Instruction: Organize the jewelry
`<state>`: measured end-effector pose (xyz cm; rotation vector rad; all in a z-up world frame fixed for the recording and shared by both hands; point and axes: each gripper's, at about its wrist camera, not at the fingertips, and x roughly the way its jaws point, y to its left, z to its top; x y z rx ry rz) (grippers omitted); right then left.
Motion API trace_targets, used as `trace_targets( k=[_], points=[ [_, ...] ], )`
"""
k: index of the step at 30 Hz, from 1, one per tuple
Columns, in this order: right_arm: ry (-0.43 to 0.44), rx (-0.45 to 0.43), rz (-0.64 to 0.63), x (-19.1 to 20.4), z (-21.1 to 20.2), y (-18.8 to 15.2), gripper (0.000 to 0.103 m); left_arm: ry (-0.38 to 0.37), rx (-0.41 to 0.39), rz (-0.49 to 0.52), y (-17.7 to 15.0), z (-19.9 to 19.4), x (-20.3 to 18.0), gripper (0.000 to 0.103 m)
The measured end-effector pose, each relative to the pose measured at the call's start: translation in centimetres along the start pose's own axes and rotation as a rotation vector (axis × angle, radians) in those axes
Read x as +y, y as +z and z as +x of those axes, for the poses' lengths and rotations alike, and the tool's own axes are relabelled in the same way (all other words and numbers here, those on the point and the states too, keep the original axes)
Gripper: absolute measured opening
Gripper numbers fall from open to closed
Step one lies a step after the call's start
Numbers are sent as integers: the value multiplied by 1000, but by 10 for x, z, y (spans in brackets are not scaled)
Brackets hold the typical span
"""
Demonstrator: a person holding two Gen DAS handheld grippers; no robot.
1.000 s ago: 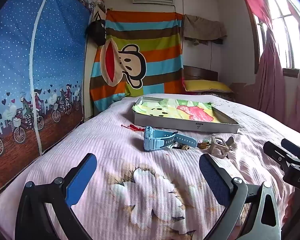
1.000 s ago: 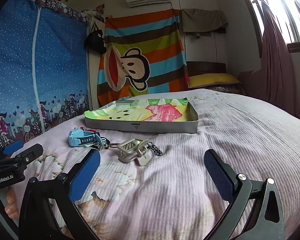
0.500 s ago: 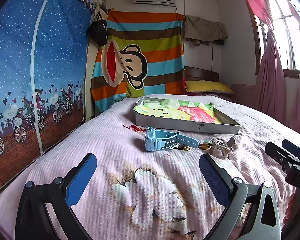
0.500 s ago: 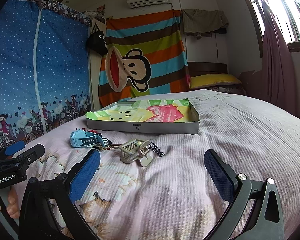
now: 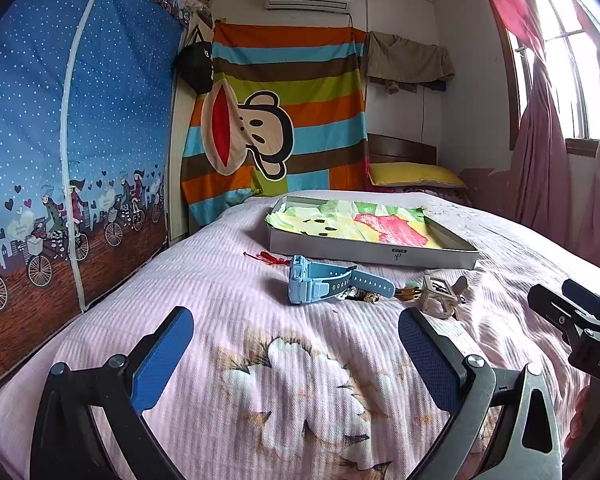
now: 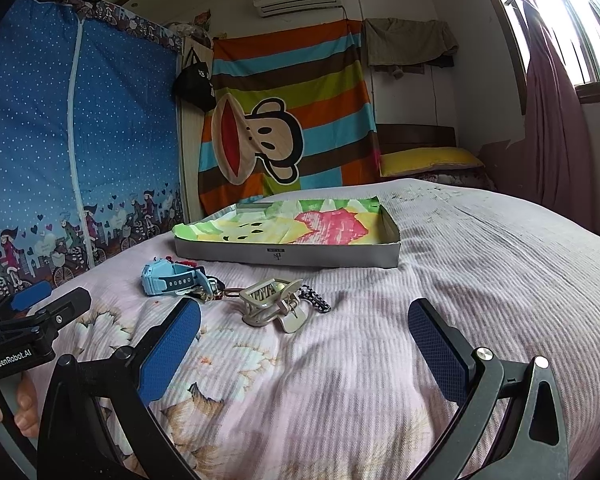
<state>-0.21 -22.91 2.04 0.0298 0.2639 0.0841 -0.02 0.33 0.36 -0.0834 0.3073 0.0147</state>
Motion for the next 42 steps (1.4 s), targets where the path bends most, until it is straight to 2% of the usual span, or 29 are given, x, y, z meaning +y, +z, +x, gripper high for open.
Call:
trace_targets(
  k=[42],
  points=[
    [2,-1,2,1,-2,-1,102,0,-7,1,3,-3,-1,103]
  ],
)
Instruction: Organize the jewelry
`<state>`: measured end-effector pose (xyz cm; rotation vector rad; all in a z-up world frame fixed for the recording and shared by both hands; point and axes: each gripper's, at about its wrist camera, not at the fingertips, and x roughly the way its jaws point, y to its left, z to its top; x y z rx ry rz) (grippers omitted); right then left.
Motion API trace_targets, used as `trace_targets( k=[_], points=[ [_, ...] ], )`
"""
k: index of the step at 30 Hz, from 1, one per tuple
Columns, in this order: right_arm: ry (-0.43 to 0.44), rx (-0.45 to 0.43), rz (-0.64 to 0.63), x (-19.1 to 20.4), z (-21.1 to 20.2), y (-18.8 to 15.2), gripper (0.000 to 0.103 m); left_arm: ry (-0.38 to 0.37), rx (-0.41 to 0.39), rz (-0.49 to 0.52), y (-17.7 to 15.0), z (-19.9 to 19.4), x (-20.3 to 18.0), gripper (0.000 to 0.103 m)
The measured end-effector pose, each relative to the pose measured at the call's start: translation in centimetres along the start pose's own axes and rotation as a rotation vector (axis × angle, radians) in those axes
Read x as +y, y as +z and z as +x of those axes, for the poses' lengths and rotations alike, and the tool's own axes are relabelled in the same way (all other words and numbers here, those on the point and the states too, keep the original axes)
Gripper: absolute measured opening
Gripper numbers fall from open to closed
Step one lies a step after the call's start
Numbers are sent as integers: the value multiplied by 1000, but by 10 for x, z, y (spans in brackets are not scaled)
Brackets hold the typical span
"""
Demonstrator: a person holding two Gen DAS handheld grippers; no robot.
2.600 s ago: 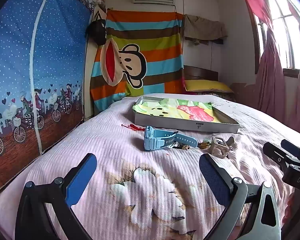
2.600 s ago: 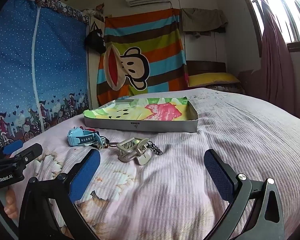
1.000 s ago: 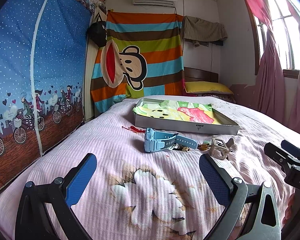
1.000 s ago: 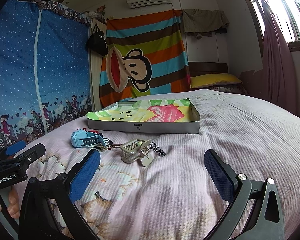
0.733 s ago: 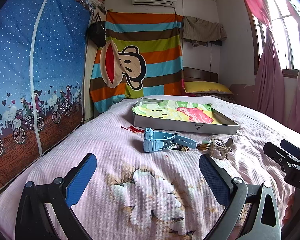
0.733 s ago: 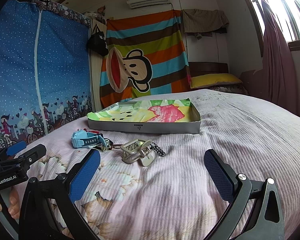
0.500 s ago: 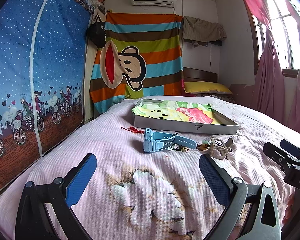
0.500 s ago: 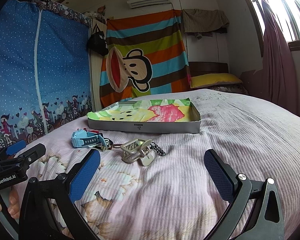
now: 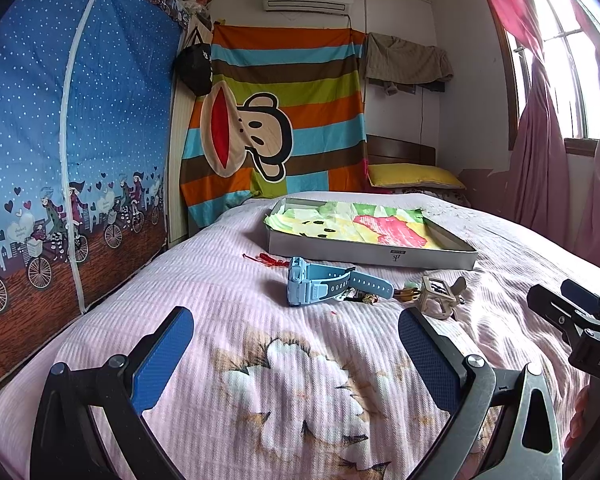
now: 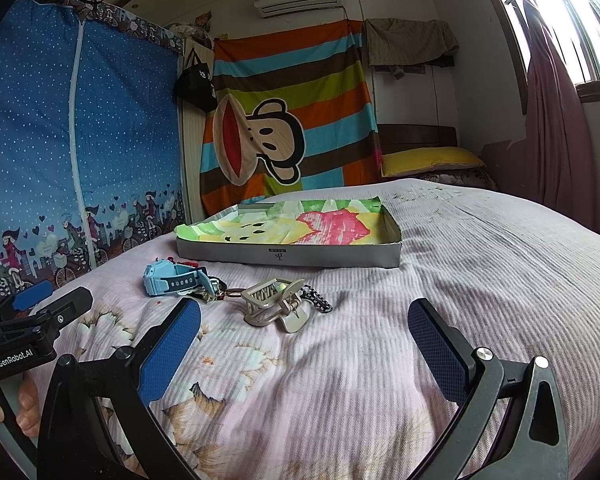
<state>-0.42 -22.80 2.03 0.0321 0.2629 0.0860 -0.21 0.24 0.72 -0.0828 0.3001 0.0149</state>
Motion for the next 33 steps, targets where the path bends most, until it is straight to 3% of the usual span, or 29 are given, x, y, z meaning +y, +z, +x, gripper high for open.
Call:
trace_targets(
  k=[18,26,33],
  points=[
    [9,20,-2,1,4,-3,102,2,6,-3,2,-2,-1,103],
    [82,53,27,-7,23,6,102,0,42,-15,8,17,6,103],
    [145,98,-33,-1,53,20,101,-33,69,-5,21,45,8,103]
  ],
)
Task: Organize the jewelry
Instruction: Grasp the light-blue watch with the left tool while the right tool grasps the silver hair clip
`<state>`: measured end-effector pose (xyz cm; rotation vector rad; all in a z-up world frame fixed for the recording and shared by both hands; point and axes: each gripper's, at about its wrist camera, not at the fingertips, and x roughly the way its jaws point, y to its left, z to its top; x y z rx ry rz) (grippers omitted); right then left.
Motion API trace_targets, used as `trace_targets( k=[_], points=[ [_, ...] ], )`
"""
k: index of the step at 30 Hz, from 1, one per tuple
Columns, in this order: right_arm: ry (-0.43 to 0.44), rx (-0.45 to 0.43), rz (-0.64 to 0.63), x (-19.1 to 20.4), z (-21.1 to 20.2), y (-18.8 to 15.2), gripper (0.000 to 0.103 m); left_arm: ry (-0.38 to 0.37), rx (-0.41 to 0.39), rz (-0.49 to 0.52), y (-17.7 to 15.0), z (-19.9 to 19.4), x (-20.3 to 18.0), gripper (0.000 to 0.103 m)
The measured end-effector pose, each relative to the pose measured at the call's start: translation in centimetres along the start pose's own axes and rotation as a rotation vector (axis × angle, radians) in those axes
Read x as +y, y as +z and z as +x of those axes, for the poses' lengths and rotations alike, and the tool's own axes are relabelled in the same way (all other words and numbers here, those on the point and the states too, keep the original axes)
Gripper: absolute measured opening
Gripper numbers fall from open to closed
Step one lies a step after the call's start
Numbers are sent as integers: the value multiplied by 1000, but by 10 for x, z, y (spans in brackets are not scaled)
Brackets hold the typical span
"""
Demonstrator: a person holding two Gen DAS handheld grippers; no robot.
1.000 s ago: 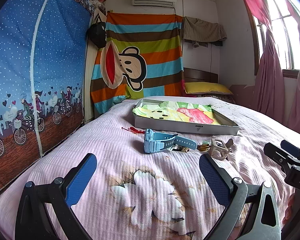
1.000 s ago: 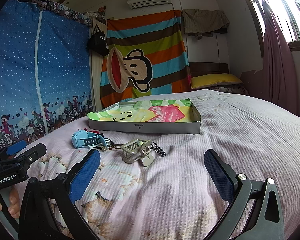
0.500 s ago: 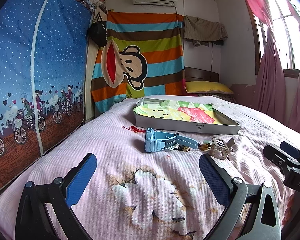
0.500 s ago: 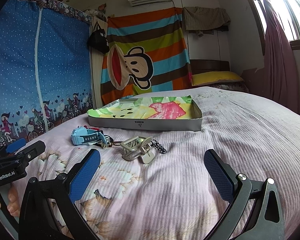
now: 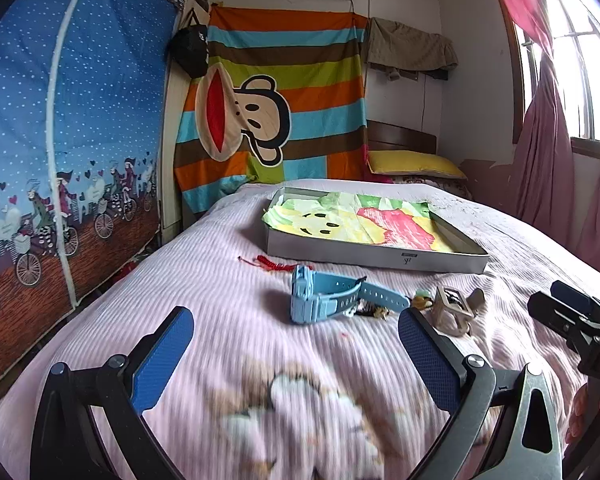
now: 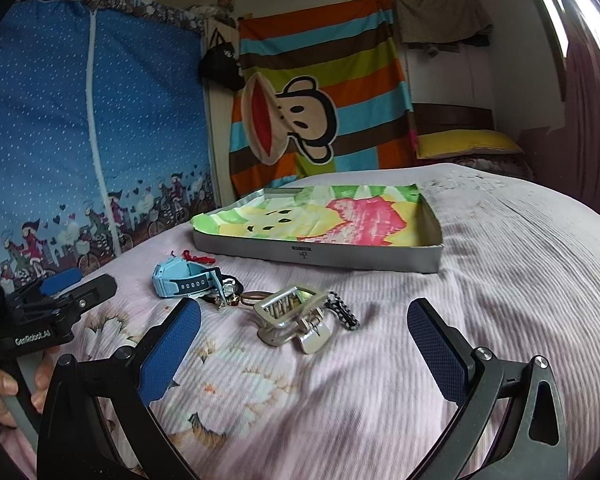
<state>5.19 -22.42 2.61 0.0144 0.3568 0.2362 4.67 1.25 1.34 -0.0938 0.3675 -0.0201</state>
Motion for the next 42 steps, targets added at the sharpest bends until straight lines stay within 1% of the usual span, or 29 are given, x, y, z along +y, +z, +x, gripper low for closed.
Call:
trace_targets(
  k=[5,6,7,8,9,12,13,15,16,20,22,24,26,28,29,30,32,33,35,37,38,39,42],
  points=[
    [47,67,-23,2,32,7,100,-24,42,12,8,23,-1,103],
    [52,76,-20,2,37,8,99,-27,54,13,9,28,0,102],
    [59,89,-12,1,44,9,96,-31,69,14,10,34,0,100],
    [67,102,-3,1,51,10,93,-36,85,13,12,39,1,96],
    [70,111,3,1,56,9,92,-44,101,7,14,45,2,93],
    [81,152,31,-1,74,8,91,-66,134,-11,17,58,6,88],
    [83,165,37,-1,80,7,89,-74,146,-15,19,62,8,86],
    [82,184,35,-1,89,5,84,-92,169,-27,22,71,10,78],
    [81,192,35,-1,91,4,82,-107,184,-35,22,77,11,76],
    [91,224,35,4,100,-1,80,-138,208,-57,20,91,12,60],
    [89,242,30,5,104,-4,80,-160,216,-95,16,96,17,57],
    [82,252,30,7,107,-6,80,-179,214,-123,13,98,21,54],
    [75,258,35,6,108,-8,79,-195,215,-124,13,99,22,50],
    [70,267,47,5,111,-9,74,-209,219,-119,12,101,20,46],
    [68,270,51,4,112,-9,71,-218,222,-116,11,101,19,43],
    [62,271,56,3,113,-10,70,-224,227,-115,11,102,19,39],
    [60,270,64,2,114,-11,67,-231,236,-117,11,104,19,35],
    [59,269,66,2,115,-11,67,-230,241,-122,10,105,18,34],
    [57,260,69,2,114,-11,62,-228,251,-132,10,106,20,32],
    [57,250,67,3,112,-12,57,-222,258,-141,10,107,22,27],
    [52,243,65,5,110,-12,55,-208,263,-144,11,108,23,21],
    [50,230,63,5,108,-13,53,-209,270,-150,10,109,25,21],
    [58,210,67,6,103,-13,54,-209,270,-161,11,108,27,20]
  ],
)
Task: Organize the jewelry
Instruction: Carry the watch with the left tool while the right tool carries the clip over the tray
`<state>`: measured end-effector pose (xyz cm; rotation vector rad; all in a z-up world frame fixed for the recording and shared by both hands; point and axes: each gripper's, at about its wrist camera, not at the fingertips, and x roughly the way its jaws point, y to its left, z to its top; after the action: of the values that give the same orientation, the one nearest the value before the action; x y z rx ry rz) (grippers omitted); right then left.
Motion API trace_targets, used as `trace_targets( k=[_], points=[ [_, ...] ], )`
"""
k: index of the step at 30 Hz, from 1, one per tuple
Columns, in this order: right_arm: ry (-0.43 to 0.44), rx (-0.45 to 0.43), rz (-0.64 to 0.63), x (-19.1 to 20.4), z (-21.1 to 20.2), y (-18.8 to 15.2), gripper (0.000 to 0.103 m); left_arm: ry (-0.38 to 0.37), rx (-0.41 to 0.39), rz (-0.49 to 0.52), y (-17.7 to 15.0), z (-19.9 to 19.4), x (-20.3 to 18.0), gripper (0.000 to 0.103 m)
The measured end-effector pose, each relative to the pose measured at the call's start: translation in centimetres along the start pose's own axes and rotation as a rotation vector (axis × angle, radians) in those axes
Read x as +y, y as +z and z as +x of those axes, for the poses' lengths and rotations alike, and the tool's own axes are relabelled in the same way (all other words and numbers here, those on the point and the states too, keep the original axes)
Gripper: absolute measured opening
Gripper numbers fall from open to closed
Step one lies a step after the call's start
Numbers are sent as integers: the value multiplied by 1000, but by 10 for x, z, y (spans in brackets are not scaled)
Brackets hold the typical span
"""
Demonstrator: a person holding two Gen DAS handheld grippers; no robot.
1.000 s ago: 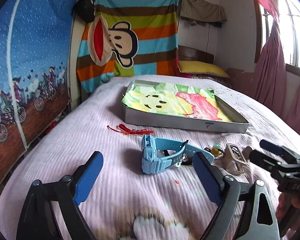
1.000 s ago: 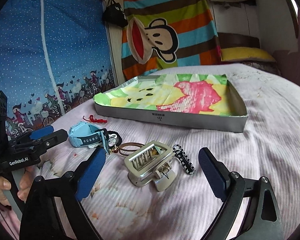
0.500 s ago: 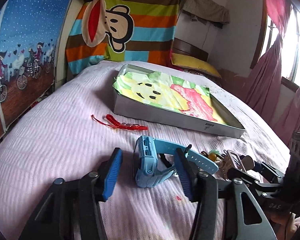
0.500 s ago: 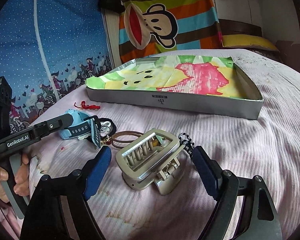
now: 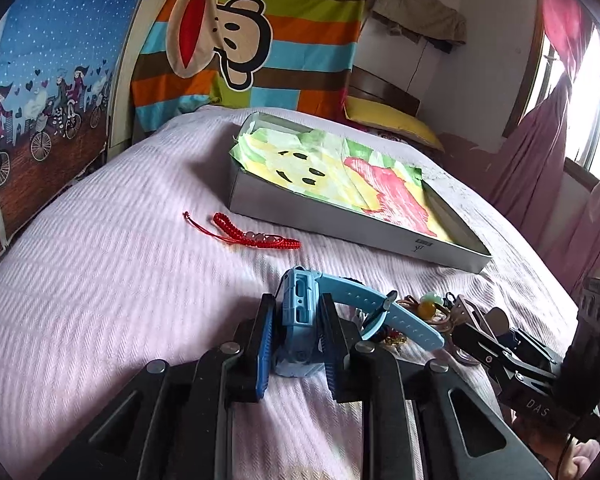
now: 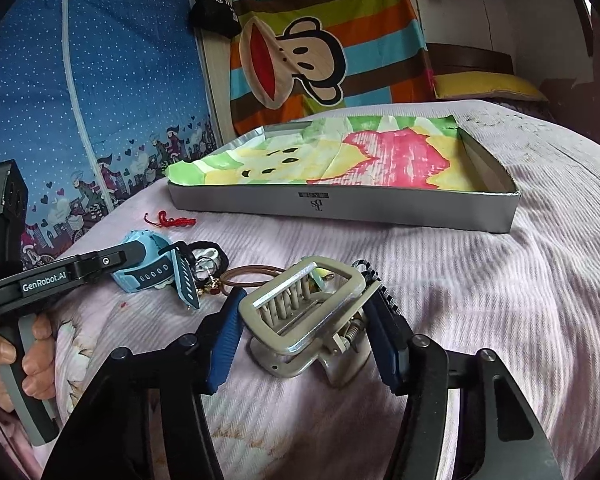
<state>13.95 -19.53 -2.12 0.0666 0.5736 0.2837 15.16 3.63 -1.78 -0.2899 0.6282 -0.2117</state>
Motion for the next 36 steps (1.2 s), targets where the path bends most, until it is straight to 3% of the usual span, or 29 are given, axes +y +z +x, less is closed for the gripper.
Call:
trace_targets(
  k=[13,21,28,36],
  points=[
    [55,-181,11,1,-44,-3,53,-32,-95,-45,1,-30,-3,17],
    [93,-205,11,-5,-19,70,53,-16,-161,-6,65,-28,-19,17],
    [92,-136,50,-17,49,140,53,43,-108,10,129,32,-14,17],
    [48,40,73,-29,122,162,53,151,7,46,151,94,-10,17]
  ],
)
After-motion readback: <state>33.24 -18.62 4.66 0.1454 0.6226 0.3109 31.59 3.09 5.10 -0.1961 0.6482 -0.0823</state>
